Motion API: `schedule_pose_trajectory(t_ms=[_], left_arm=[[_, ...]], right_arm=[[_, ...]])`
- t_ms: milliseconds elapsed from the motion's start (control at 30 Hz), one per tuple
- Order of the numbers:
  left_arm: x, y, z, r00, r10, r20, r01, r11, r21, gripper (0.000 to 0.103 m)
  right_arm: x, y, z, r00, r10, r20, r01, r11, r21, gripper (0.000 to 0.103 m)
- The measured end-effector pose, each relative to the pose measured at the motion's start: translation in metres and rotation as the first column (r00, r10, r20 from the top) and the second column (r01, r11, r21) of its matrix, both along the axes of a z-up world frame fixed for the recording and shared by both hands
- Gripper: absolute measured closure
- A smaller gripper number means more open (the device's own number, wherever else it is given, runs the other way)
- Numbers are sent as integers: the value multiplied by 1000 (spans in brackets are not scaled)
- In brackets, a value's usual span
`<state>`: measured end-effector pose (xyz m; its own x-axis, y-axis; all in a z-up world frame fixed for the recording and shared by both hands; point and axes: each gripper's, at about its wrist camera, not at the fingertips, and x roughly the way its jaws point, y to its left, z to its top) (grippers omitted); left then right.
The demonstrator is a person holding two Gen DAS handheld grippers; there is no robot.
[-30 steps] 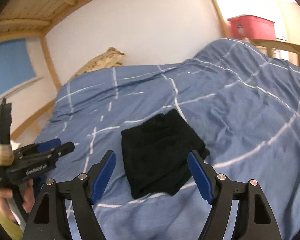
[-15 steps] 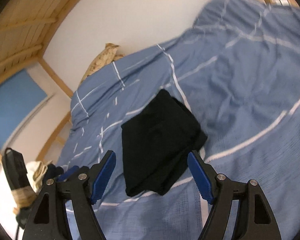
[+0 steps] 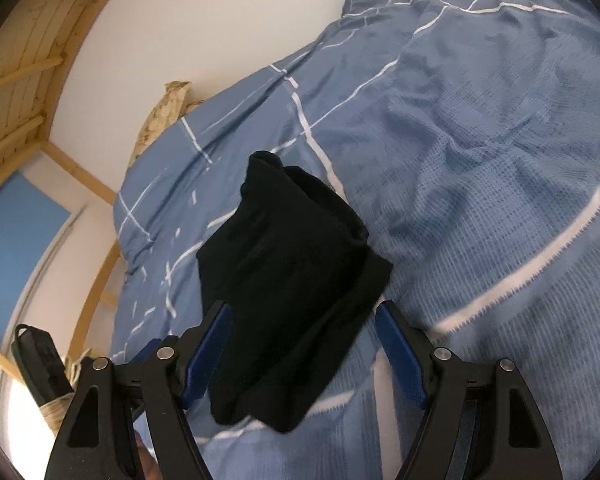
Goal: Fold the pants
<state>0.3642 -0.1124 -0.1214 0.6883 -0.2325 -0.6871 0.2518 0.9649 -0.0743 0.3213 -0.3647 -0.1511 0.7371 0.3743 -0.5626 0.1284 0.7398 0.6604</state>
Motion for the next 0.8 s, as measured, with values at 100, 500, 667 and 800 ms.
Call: schedule_pose_trajectory(t_ms=[100,500,667,800], left_arm=[[4,3,0,1000,5,2,-5,1000,2,41],[20,9,-2,1000,-27,11,27,999,-17,41],[36,5,-7,998,-67,-3,67,997,-29,41],[61,8,-16,995,-76,-64,68,990,-121,42]], right_arm=[[3,0,-1,999,-25,-19,25,1000,-7,28],[15,4,-4,999,-44,-19,44,999,-4,23],[18,3,-5,998,-56,21,56,998,-6,23],[22,8,-4,998,-58,34,60,997,-46,24]])
